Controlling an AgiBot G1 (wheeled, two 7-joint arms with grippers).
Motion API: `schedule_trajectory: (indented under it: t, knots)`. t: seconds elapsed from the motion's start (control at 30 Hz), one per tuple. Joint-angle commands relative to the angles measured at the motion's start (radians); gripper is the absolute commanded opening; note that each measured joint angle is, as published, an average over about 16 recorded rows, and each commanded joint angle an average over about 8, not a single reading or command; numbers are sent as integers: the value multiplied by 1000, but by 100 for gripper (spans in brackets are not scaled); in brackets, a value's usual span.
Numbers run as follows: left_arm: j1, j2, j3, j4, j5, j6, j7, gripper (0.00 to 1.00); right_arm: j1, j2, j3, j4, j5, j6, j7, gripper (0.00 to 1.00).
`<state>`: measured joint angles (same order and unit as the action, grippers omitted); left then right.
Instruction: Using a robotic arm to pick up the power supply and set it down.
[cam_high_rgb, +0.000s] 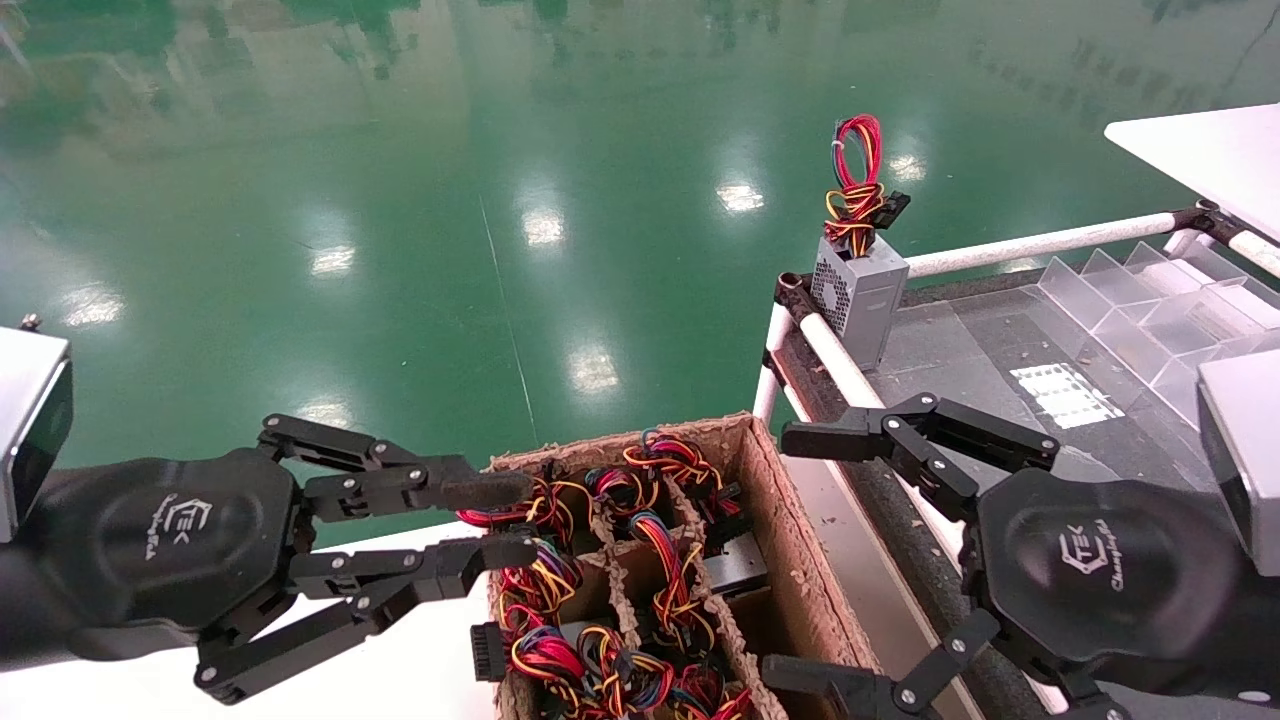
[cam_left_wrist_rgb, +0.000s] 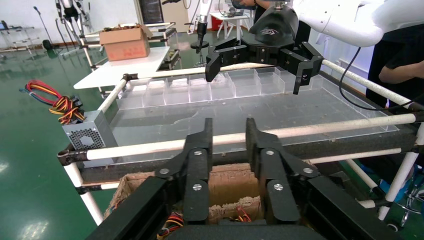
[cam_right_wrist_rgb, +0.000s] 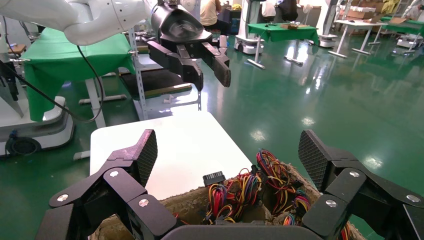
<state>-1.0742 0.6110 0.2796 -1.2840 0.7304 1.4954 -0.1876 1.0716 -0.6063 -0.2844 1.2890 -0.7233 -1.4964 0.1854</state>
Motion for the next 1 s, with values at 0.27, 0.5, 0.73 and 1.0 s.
schedule_trajectory:
  t: [0.27,0.5,0.73,1.0]
  knots:
    - [0,0,0,0,0,0,0,0,0,0,0,0,0,0,0,100]
    - [0,0,0,0,0,0,0,0,0,0,0,0,0,0,0,100]
    - [0,0,0,0,0,0,0,80,0,0,0,0,0,0,0,100]
    - [0,0,0,0,0,0,0,100,0,0,0,0,0,0,0,100]
